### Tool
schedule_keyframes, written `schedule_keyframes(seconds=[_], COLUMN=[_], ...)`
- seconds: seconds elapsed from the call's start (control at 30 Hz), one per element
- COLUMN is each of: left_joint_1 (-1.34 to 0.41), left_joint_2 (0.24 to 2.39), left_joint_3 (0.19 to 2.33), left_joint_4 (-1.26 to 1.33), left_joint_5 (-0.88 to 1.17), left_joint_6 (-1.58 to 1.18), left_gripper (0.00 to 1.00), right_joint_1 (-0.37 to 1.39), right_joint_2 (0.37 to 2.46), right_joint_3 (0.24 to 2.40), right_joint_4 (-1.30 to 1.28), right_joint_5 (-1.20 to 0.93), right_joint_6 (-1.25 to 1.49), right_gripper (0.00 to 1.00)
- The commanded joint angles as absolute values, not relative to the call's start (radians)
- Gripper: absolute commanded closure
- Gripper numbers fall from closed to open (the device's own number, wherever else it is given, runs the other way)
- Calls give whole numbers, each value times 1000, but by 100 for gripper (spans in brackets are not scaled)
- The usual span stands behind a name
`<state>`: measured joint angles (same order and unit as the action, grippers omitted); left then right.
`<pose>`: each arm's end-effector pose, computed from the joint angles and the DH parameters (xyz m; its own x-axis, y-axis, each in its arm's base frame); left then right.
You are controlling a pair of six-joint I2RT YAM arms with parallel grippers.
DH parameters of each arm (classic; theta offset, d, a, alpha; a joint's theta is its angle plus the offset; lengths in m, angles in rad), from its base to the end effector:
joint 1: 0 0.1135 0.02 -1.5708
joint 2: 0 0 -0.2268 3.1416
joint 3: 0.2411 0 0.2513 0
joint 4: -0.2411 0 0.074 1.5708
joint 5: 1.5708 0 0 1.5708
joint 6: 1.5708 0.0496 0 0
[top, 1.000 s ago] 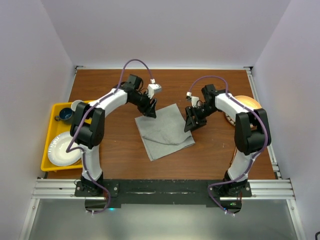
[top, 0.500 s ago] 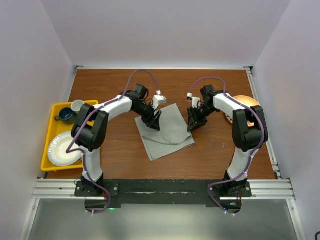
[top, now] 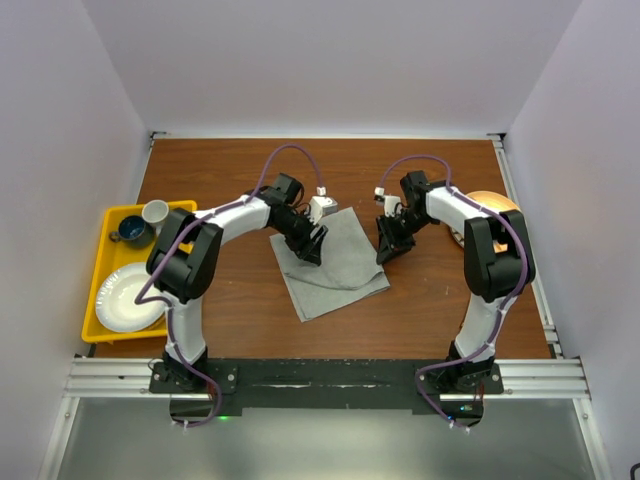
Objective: Fold the napkin into a case and place the utensils inside
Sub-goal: Smooth out the square-folded napkin at the center of the board.
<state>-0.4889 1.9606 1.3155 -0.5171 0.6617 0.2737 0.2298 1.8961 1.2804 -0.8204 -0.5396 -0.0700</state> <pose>0.3231 -0.2064 0.1207 -0.6216 0.5722 -0.5350 0.7832 0.4437 -0.4355 0.3272 0.1027 0.1210 -0.9442 -0.2825 -0.1696 -0.3294 0.8019 0.4985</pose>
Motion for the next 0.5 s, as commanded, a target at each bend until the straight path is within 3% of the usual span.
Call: schedule_keyframes(seconds=[0.0,0.17,0.3,0.47], left_joint_1=[-491,-491,-494,-494], left_joint_2=[1963,1951,1925,1876], left_joint_3=[1310,1301,1298,1258], left_joint_4=[-471,-492,-547,-571], left_joint_5=[604,687,764,796], left_joint_6=[238,265,337,403], left_gripper=[34,43,61,72], right_joint_1=[230,232,230,232], right_joint_2=[1904,1904,1904,1898], right_joint_3=[1275,1276,1284,1293], right_joint_4=[-804,-802,-807,-818], right_joint_5=[-522,-515,-517,-518], right_joint_6=[-69,-71,-69,-74], right_gripper=[77,87,92,100])
